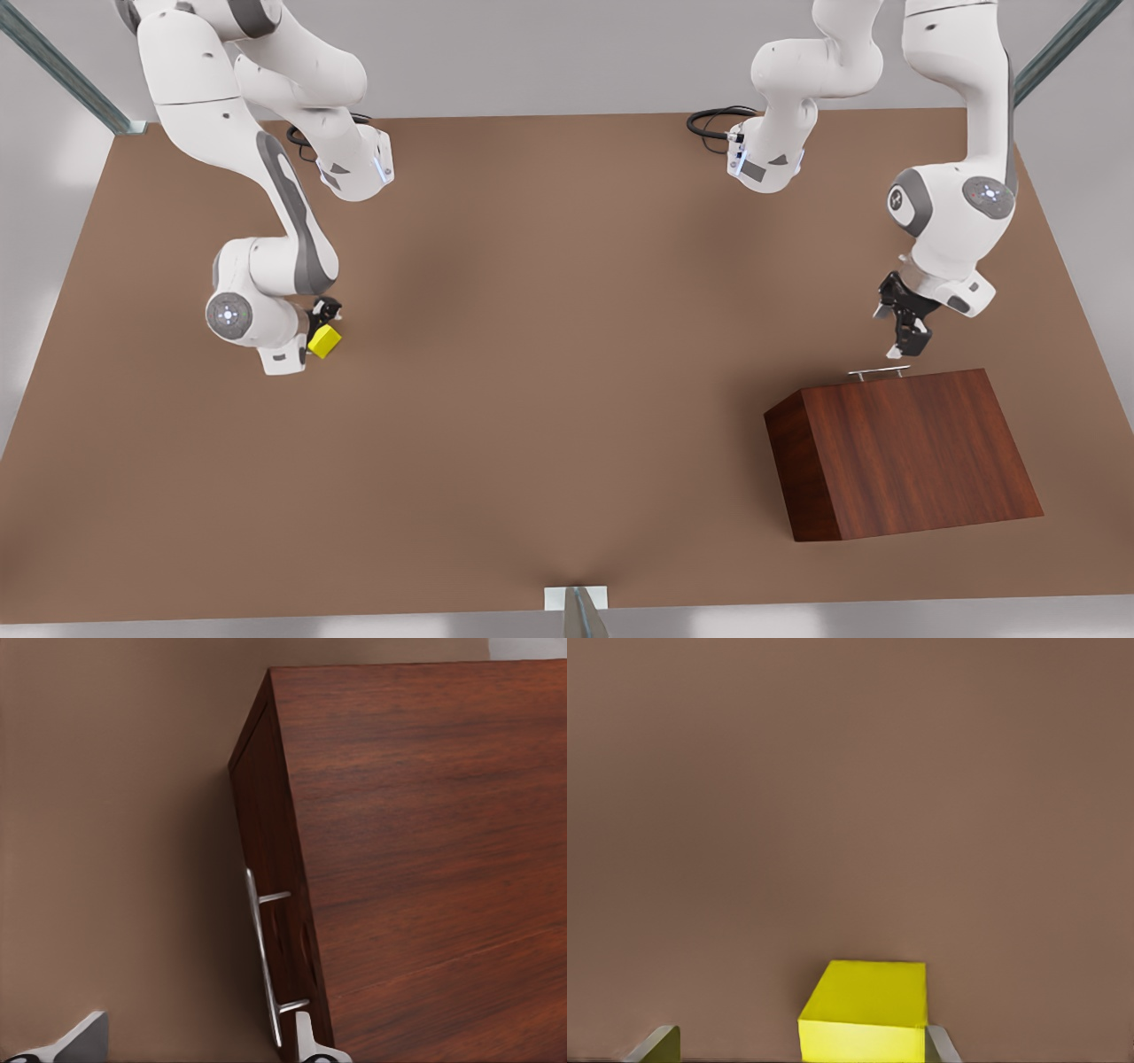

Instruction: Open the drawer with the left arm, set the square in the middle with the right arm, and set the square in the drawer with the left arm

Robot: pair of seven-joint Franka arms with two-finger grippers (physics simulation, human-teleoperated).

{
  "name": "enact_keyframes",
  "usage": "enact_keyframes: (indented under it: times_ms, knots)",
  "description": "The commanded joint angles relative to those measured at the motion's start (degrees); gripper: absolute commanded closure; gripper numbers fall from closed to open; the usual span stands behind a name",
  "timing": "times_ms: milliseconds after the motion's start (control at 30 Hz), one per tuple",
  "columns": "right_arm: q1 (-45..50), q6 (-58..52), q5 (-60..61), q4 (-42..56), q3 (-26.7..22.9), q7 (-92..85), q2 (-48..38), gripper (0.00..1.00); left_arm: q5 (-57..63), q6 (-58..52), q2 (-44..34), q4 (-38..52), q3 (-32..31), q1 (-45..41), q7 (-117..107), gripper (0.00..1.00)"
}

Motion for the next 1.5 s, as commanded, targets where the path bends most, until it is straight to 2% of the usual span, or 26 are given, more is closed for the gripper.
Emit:
enact_keyframes:
  times_ms: [0,533,833,1133,1467]
  knots:
    - [-0.01,1.93,0.0,-1.27,-0.23,-0.27,0.02,0.0,-0.49,0.09,0.16,-0.06,0.0,0.24,-0.05,0.0]
    - [-0.1,13.99,-5.45,-8.75,-1.64,-1.42,1.08,0.0,-2.6,5.71,6.75,0.02,0.35,1.73,-0.49,0.0]
    - [-0.8,10.03,-5.45,-9.72,-1.73,-1.33,-2.61,0.0,-2.69,6.94,8.77,0.11,0.35,1.73,-0.49,0.0]
    - [-2.91,16.53,-5.72,-15.08,-1.73,-25.67,-4.11,0.0,-3.22,7.03,9.3,0.02,0.35,1.73,-0.58,0.0]
    - [-3.26,24.18,-5.72,-18.25,-1.73,-25.5,-2.18,0.0,-3.22,5.1,7.72,-1.56,0.18,1.73,-3.3,0.0]
